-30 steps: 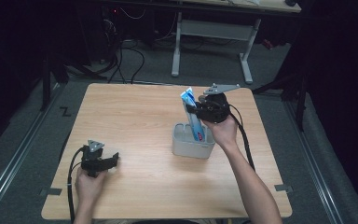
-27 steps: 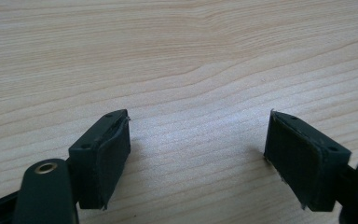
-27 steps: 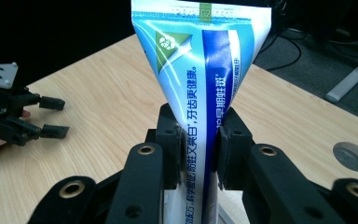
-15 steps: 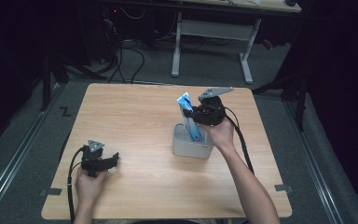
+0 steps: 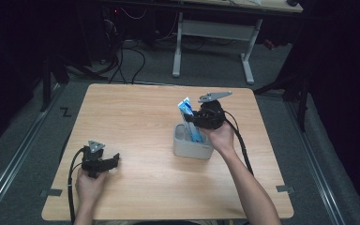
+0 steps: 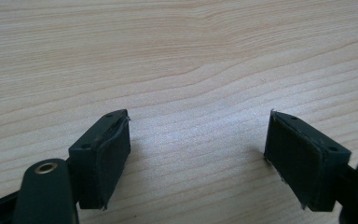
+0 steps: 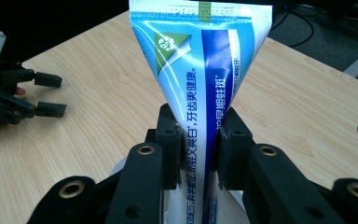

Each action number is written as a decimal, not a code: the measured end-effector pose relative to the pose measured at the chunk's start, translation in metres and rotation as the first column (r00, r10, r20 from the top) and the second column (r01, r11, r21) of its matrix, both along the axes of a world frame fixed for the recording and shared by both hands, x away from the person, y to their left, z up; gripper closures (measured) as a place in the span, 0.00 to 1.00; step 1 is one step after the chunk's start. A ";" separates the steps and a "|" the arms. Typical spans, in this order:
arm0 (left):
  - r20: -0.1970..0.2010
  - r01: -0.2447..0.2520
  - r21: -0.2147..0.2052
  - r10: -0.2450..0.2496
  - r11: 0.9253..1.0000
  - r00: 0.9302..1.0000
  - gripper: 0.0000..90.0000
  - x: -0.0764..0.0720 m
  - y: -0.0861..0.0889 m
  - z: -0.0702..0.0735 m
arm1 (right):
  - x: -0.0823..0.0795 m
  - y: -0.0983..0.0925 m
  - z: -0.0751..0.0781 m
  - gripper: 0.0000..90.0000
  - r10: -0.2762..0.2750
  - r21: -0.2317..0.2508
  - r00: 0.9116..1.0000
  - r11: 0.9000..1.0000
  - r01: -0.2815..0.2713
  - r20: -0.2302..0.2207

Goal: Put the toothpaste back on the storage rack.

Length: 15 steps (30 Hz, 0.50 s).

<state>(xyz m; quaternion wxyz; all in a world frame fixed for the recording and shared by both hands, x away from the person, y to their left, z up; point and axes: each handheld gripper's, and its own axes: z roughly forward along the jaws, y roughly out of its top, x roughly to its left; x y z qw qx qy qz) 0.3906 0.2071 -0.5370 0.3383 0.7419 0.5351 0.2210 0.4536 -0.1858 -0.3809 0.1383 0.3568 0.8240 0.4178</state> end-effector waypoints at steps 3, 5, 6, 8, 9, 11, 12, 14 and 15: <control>0.000 0.000 0.000 0.000 1.000 1.000 0.25 0.000 0.000 0.000 | 0.000 0.001 -0.002 0.82 0.002 -0.006 1.000 1.000 -0.002 0.000; 0.000 0.000 0.000 0.000 1.000 1.000 0.25 0.000 0.000 0.000 | 0.000 0.001 -0.003 0.82 0.002 -0.012 1.000 1.000 -0.002 -0.002; 0.000 0.000 -0.001 0.000 1.000 1.000 0.25 0.000 0.000 0.000 | 0.000 0.001 -0.004 0.82 0.001 -0.016 1.000 1.000 -0.001 -0.003; -0.001 0.001 -0.001 -0.001 1.000 1.000 0.25 0.000 0.000 0.000 | 0.000 0.001 -0.005 0.82 -0.002 -0.016 1.000 1.000 0.001 -0.012; 0.000 0.001 -0.001 -0.001 1.000 1.000 0.25 0.000 0.000 0.000 | 0.000 0.001 -0.006 0.82 0.000 -0.016 1.000 1.000 0.000 -0.014; 0.000 0.000 -0.002 0.000 1.000 1.000 0.25 0.000 0.000 0.000 | 0.001 -0.001 -0.009 0.82 -0.003 -0.014 1.000 1.000 0.003 -0.020; 0.000 0.000 -0.002 0.000 1.000 1.000 0.25 0.000 0.000 0.000 | 0.000 -0.001 -0.010 0.82 -0.006 -0.012 1.000 1.000 0.006 -0.025; -0.001 0.000 -0.001 0.000 1.000 1.000 0.25 0.000 0.000 0.000 | 0.000 -0.003 -0.012 0.82 -0.008 -0.014 1.000 1.000 0.007 -0.027; 0.000 0.000 -0.001 0.000 1.000 1.000 0.25 0.000 0.000 0.000 | 0.000 -0.003 -0.013 0.82 -0.013 -0.012 0.999 1.000 0.013 -0.033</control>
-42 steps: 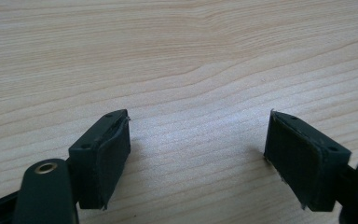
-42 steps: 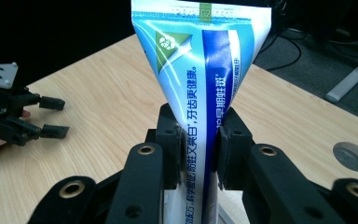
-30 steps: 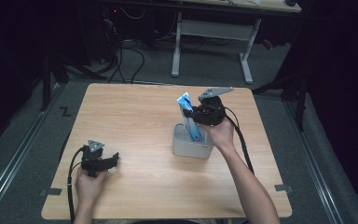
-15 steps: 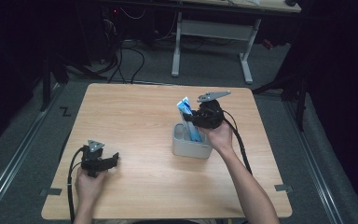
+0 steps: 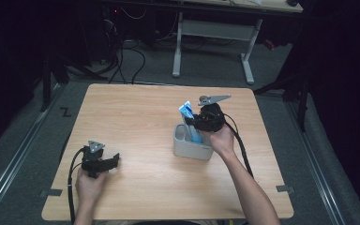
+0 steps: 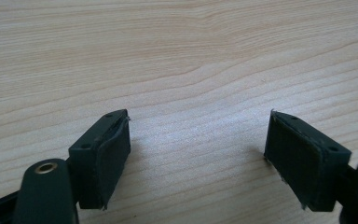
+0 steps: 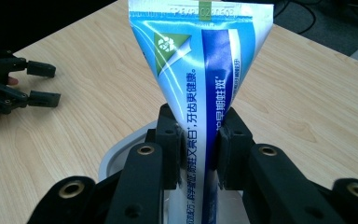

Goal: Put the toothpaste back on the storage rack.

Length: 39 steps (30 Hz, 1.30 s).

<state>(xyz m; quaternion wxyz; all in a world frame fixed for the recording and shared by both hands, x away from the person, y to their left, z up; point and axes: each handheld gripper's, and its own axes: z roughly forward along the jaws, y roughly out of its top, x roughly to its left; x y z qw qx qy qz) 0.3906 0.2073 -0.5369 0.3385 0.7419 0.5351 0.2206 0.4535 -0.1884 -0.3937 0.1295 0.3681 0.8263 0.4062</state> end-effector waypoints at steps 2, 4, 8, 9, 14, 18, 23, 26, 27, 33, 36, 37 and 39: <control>0.000 0.000 0.000 0.000 1.000 1.000 0.25 0.000 0.000 0.000 | 0.000 -0.001 -0.001 0.82 0.000 0.000 1.000 1.000 0.000 0.001; 0.000 0.000 0.001 0.000 1.000 1.000 0.25 0.000 0.000 0.000 | 0.000 -0.001 -0.003 0.82 0.001 -0.002 1.000 1.000 -0.001 -0.003; 0.000 0.000 0.001 0.000 1.000 1.000 0.25 0.000 0.000 0.000 | -0.001 0.000 -0.005 0.82 0.005 -0.007 1.000 1.000 -0.005 -0.008; 0.000 0.000 0.001 0.000 1.000 1.000 0.25 0.000 0.000 0.000 | -0.001 0.000 -0.005 0.82 0.006 -0.005 1.000 1.000 -0.006 -0.011; 0.000 0.000 0.001 0.000 1.000 1.000 0.25 0.000 0.000 0.000 | 0.000 -0.002 -0.008 0.82 0.003 -0.009 1.000 1.000 -0.003 -0.018; 0.001 0.000 0.001 0.000 1.000 1.000 0.25 0.000 0.000 0.000 | -0.001 -0.005 -0.012 0.82 -0.002 -0.010 1.000 1.000 0.002 -0.025; 0.002 -0.002 0.003 0.002 1.000 1.000 0.25 0.000 0.000 0.000 | -0.002 -0.006 -0.014 0.81 0.001 -0.011 1.000 1.000 -0.001 -0.025; 0.002 -0.001 0.004 0.001 1.000 1.000 0.25 0.000 -0.001 0.000 | -0.003 -0.006 -0.016 0.81 -0.005 -0.013 1.000 1.000 0.004 -0.030; 0.002 -0.001 0.004 0.001 1.000 1.000 0.25 0.000 -0.001 0.000 | -0.003 -0.006 -0.017 0.81 -0.003 -0.014 1.000 1.000 0.002 -0.029; 0.003 -0.002 0.004 0.002 1.000 1.000 0.25 0.000 -0.001 0.000 | -0.004 -0.006 -0.017 0.81 -0.004 -0.021 1.000 1.000 0.004 -0.029; 0.003 -0.001 0.005 0.001 1.000 1.000 0.25 0.000 -0.001 0.000 | -0.004 -0.006 -0.018 0.80 -0.006 -0.019 1.000 1.000 0.005 -0.028; 0.003 -0.002 0.004 0.002 1.000 1.000 0.25 0.000 -0.001 0.000 | -0.004 -0.005 -0.018 0.79 -0.005 -0.021 1.000 1.000 0.004 -0.023; 0.003 -0.002 0.004 0.002 1.000 1.000 0.25 0.000 -0.001 0.000 | -0.006 -0.005 -0.017 0.73 -0.015 -0.024 1.000 1.000 0.015 -0.003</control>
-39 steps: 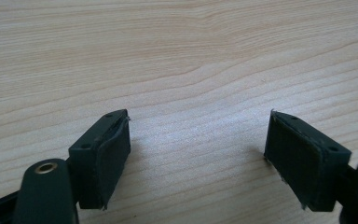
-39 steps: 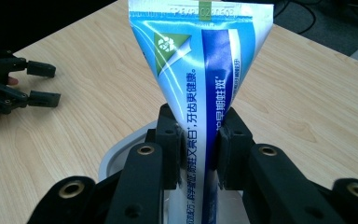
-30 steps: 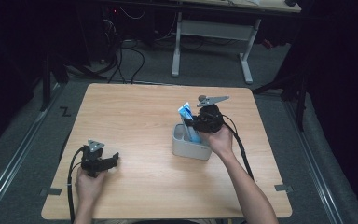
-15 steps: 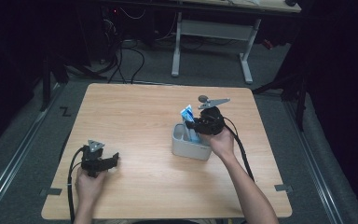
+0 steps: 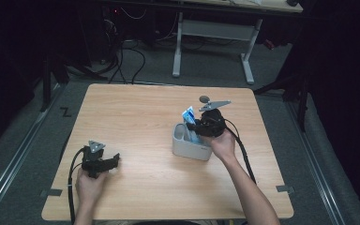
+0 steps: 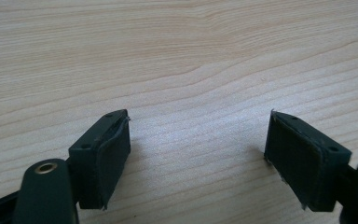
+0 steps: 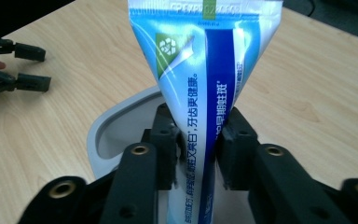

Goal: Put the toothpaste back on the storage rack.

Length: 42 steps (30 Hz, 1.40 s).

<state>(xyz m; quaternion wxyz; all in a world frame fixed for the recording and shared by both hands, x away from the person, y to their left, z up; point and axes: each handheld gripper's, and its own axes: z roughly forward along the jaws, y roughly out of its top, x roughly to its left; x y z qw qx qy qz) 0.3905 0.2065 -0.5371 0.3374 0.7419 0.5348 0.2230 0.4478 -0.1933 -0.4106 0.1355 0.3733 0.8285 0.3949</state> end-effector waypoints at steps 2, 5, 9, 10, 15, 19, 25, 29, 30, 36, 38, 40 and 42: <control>0.000 0.000 0.001 0.000 1.000 1.000 0.25 0.000 0.000 0.000 | -0.001 0.000 0.002 0.69 -0.002 0.012 1.000 1.000 0.001 0.016; 0.000 0.000 0.000 0.000 1.000 1.000 0.25 0.000 0.000 0.000 | -0.003 -0.001 0.005 0.65 -0.003 0.008 1.000 1.000 0.003 0.022; 0.000 0.000 0.002 0.000 1.000 1.000 0.25 0.000 0.000 0.000 | -0.007 -0.004 0.009 0.59 -0.008 0.025 0.999 1.000 0.007 0.038; 0.000 0.000 0.002 0.000 1.000 1.000 0.25 0.000 0.000 0.000 | -0.008 -0.005 0.011 0.58 -0.011 0.027 0.999 1.000 0.010 0.046; 0.000 0.000 0.002 0.000 1.000 1.000 0.25 0.000 0.000 0.000 | -0.013 -0.007 0.016 0.55 -0.018 0.017 0.997 1.000 0.016 0.077; 0.000 0.000 0.003 0.000 1.000 1.000 0.25 0.000 0.000 0.000 | -0.015 -0.010 0.018 0.54 -0.025 0.014 0.995 1.000 0.024 0.094; 0.000 0.000 0.004 0.000 1.000 1.000 0.25 0.000 0.000 0.000 | -0.017 -0.016 0.022 0.53 -0.043 0.026 0.994 0.999 0.040 0.104; 0.001 -0.001 0.004 0.001 1.000 1.000 0.25 0.000 0.000 0.000 | -0.019 -0.021 0.025 0.53 -0.051 0.032 0.992 0.998 0.048 0.116; 0.001 -0.001 0.004 0.001 1.000 1.000 0.25 0.000 0.000 0.000 | -0.019 -0.022 0.026 0.53 -0.053 0.034 0.992 0.998 0.049 0.116; 0.001 -0.001 0.005 0.001 1.000 1.000 0.25 0.000 -0.001 0.000 | -0.022 -0.029 0.027 0.53 -0.057 0.027 0.992 0.998 0.054 0.111; 0.001 -0.001 0.005 0.001 1.000 1.000 0.25 0.000 -0.001 0.000 | -0.023 -0.031 0.029 0.53 -0.061 0.028 0.991 0.998 0.059 0.116; 0.001 0.000 0.006 0.000 1.000 1.000 0.25 0.000 -0.001 0.000 | -0.025 -0.034 0.030 0.53 -0.066 0.034 0.991 0.997 0.063 0.117; 0.001 0.000 0.006 0.000 1.000 1.000 0.25 0.000 -0.001 0.000 | -0.026 -0.037 0.031 0.53 -0.070 0.035 0.990 0.997 0.066 0.122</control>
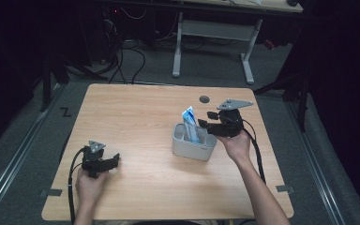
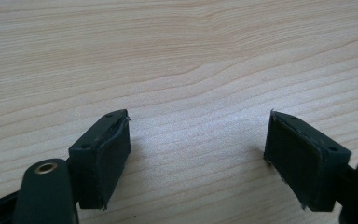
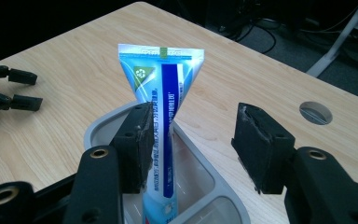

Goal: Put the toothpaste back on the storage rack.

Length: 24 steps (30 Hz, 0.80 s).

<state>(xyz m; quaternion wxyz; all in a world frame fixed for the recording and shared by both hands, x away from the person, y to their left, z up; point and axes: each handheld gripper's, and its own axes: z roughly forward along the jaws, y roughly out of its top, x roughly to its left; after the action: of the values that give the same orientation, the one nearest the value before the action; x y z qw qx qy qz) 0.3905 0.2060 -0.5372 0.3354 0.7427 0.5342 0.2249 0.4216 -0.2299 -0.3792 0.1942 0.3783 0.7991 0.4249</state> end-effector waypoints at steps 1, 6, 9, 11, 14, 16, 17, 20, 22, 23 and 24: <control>0.000 0.000 0.000 0.000 1.000 1.000 0.25 0.000 0.000 0.000 | 0.000 -0.002 0.001 0.53 -0.001 0.000 1.000 1.000 0.001 0.004; 0.000 0.000 0.001 0.000 1.000 1.000 0.25 0.000 0.000 0.000 | -0.003 -0.006 0.001 0.53 -0.010 0.003 1.000 1.000 0.010 0.003; 0.000 0.000 0.001 0.000 1.000 1.000 0.25 0.000 0.000 0.000 | -0.004 -0.007 0.002 0.54 -0.011 0.005 1.000 1.000 0.011 0.009; 0.000 0.000 0.001 0.000 1.000 1.000 0.25 0.000 0.000 0.000 | -0.005 -0.008 0.003 0.54 -0.010 0.004 1.000 1.000 0.010 0.013; 0.000 0.000 0.000 0.000 1.000 1.000 0.25 0.000 0.000 0.000 | -0.006 -0.010 0.004 0.54 -0.019 0.010 1.000 1.000 0.018 0.014; 0.000 0.000 0.000 0.000 1.000 1.000 0.25 0.000 0.000 0.000 | -0.006 -0.012 0.004 0.54 -0.022 0.011 1.000 1.000 0.021 0.016; 0.000 0.000 0.001 0.000 1.000 1.000 0.25 0.000 0.000 0.000 | -0.007 -0.014 0.004 0.54 -0.022 0.011 1.000 1.000 0.022 0.018; 0.000 0.000 0.001 0.000 1.000 1.000 0.25 0.000 0.000 0.000 | -0.008 -0.015 0.006 0.54 -0.031 0.009 0.999 0.999 0.030 0.027; 0.000 0.000 0.001 0.000 1.000 1.000 0.25 0.000 0.000 0.000 | -0.011 -0.017 0.008 0.55 -0.037 0.009 0.999 0.999 0.036 0.040; 0.000 0.000 0.001 0.000 1.000 1.000 0.25 0.000 0.000 0.000 | -0.012 -0.018 0.009 0.55 -0.038 0.010 0.998 0.999 0.038 0.046; 0.000 0.000 0.001 0.000 1.000 1.000 0.25 0.000 0.000 0.000 | -0.013 -0.019 0.010 0.55 -0.041 0.006 0.998 0.999 0.041 0.051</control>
<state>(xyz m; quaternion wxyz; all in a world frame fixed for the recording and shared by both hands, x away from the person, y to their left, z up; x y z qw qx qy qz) 0.3905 0.2059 -0.5372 0.3351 0.7428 0.5342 0.2250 0.4084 -0.2484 -0.3695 0.2221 0.3842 0.7849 0.4324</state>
